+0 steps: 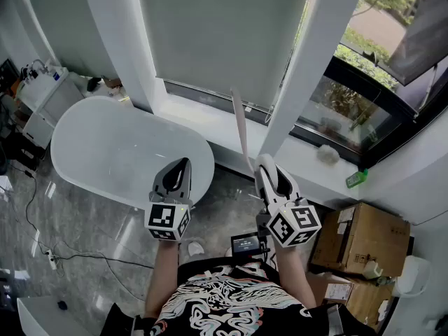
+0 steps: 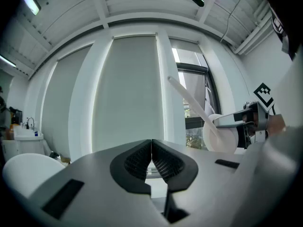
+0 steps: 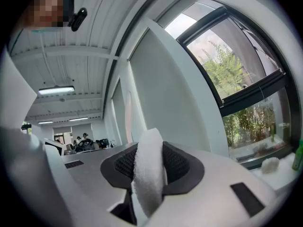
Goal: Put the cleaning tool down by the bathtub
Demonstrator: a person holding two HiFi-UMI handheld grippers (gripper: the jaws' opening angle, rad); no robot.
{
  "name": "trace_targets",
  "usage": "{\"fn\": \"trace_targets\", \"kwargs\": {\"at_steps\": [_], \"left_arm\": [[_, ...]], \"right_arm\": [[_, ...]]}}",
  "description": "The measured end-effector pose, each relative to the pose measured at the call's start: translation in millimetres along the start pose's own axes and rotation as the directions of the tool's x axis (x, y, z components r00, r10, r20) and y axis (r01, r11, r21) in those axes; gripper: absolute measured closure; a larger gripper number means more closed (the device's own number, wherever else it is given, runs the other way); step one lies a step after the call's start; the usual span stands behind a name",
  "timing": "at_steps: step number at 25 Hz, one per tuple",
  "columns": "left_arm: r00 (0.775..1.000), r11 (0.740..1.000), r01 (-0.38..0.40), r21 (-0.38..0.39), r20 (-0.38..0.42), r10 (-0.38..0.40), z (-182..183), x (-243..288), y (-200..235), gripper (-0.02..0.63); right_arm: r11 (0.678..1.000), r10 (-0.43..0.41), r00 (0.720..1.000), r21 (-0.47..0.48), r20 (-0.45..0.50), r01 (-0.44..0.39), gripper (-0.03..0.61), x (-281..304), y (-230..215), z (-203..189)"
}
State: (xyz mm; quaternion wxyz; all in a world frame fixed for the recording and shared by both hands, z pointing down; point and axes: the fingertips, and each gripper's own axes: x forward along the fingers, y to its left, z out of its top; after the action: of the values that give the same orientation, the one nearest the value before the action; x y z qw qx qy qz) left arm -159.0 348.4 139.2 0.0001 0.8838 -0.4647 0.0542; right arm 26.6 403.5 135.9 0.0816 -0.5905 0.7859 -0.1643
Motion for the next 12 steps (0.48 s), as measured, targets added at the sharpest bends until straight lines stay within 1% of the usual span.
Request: {"fn": "trace_targets", "kwargs": {"at_steps": [5, 8, 12], "left_arm": [[1.000, 0.998, -0.017, 0.058, 0.013, 0.016, 10.6, 2.4, -10.6, 0.597], [1.000, 0.999, -0.027, 0.046, 0.016, 0.026, 11.5, 1.3, -12.0, 0.597], [0.999, 0.998, -0.036, 0.043, 0.018, 0.035, 12.7, 0.7, -15.7, 0.597]], "right_arm": [[1.000, 0.013, 1.000, -0.001, 0.004, -0.013, 0.434, 0.9, -7.4, 3.7], [1.000, 0.030, 1.000, -0.003, 0.003, -0.030, 0.433, 3.4, -9.2, 4.4], [1.000, 0.027, 1.000, 0.008, 0.004, -0.027, 0.433, 1.2, -17.7, 5.5]]}}
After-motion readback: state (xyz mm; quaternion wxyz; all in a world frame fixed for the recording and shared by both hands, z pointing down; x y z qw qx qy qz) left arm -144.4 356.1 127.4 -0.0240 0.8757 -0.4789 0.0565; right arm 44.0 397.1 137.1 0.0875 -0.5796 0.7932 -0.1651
